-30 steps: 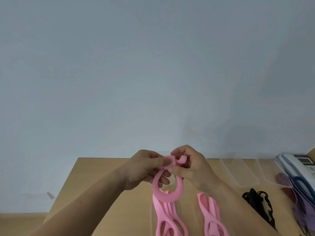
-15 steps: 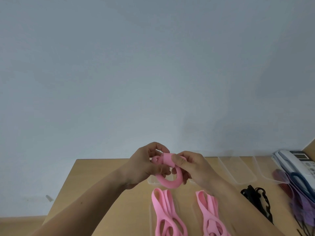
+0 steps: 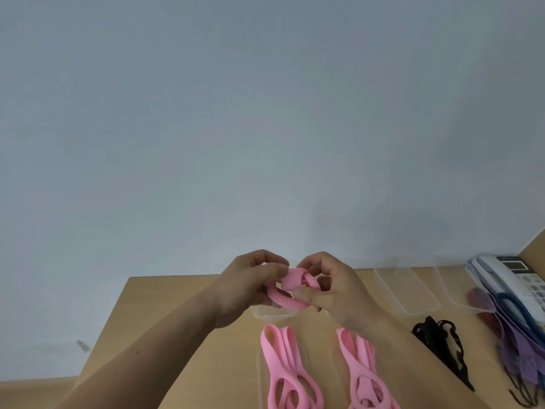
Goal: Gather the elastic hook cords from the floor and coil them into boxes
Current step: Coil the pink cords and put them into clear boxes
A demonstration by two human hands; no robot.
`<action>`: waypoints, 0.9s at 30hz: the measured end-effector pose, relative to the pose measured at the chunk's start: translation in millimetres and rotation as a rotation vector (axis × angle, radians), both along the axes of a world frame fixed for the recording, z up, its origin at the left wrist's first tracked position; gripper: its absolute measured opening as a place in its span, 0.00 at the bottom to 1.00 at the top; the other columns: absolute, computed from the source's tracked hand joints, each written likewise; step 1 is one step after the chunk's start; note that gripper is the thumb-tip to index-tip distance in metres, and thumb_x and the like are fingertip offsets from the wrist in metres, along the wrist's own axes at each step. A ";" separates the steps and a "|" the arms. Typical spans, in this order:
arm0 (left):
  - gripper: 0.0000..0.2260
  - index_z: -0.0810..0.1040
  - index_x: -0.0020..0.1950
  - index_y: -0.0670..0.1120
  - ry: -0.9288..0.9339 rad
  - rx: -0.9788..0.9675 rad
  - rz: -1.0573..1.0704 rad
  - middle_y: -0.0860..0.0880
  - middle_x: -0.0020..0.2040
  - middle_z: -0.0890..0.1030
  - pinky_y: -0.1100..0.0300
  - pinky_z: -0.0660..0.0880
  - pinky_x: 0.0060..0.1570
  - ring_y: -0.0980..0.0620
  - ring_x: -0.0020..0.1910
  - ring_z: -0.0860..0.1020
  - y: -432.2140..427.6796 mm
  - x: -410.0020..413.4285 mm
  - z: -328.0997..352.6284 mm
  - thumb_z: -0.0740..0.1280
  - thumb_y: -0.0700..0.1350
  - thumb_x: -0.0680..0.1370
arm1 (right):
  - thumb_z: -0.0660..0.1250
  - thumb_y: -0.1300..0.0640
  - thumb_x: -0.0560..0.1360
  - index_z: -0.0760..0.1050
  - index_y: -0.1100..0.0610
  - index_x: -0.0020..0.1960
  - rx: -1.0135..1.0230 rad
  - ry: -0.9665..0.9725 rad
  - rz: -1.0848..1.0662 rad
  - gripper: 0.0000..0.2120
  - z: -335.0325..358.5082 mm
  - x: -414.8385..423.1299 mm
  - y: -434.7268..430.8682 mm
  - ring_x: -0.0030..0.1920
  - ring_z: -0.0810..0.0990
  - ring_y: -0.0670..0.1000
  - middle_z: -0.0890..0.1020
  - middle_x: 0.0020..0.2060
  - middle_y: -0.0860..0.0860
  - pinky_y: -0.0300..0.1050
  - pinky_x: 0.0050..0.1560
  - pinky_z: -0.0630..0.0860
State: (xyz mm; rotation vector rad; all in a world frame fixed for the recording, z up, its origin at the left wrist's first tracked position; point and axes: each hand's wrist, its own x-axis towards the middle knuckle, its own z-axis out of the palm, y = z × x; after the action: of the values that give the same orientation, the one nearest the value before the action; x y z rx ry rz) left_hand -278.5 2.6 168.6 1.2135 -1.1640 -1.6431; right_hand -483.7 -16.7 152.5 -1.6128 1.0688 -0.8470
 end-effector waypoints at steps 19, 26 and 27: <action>0.13 0.73 0.44 0.47 -0.238 -0.322 0.006 0.39 0.49 0.82 0.54 0.75 0.42 0.48 0.39 0.78 2.1 -8.1 -6.1 0.76 0.38 0.71 | 0.74 0.51 0.73 0.79 0.54 0.55 0.130 -0.100 0.041 0.14 -0.3 4.1 -11.4 0.35 0.82 0.55 0.84 0.38 0.53 0.44 0.34 0.77; 0.10 0.78 0.45 0.48 -0.138 -0.319 0.113 0.49 0.48 0.83 0.52 0.75 0.45 0.47 0.43 0.80 2.9 -7.5 -12.8 0.76 0.37 0.71 | 0.75 0.58 0.71 0.80 0.55 0.51 0.093 -0.215 -0.081 0.10 -3.6 8.7 -12.0 0.32 0.82 0.55 0.84 0.35 0.57 0.43 0.31 0.76; 0.09 0.78 0.46 0.48 -0.112 -0.317 0.121 0.50 0.48 0.84 0.51 0.76 0.47 0.46 0.44 0.82 3.1 -7.1 -13.0 0.76 0.38 0.71 | 0.75 0.58 0.70 0.81 0.54 0.51 0.097 -0.245 -0.100 0.10 -3.7 8.8 -12.1 0.31 0.81 0.55 0.84 0.35 0.58 0.43 0.31 0.76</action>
State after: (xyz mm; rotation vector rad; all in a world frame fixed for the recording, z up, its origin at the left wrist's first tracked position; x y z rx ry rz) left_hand -285.6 5.7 155.6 1.1576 -1.3345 -1.2585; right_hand -474.9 -28.8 148.8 -1.3450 1.0057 -1.0148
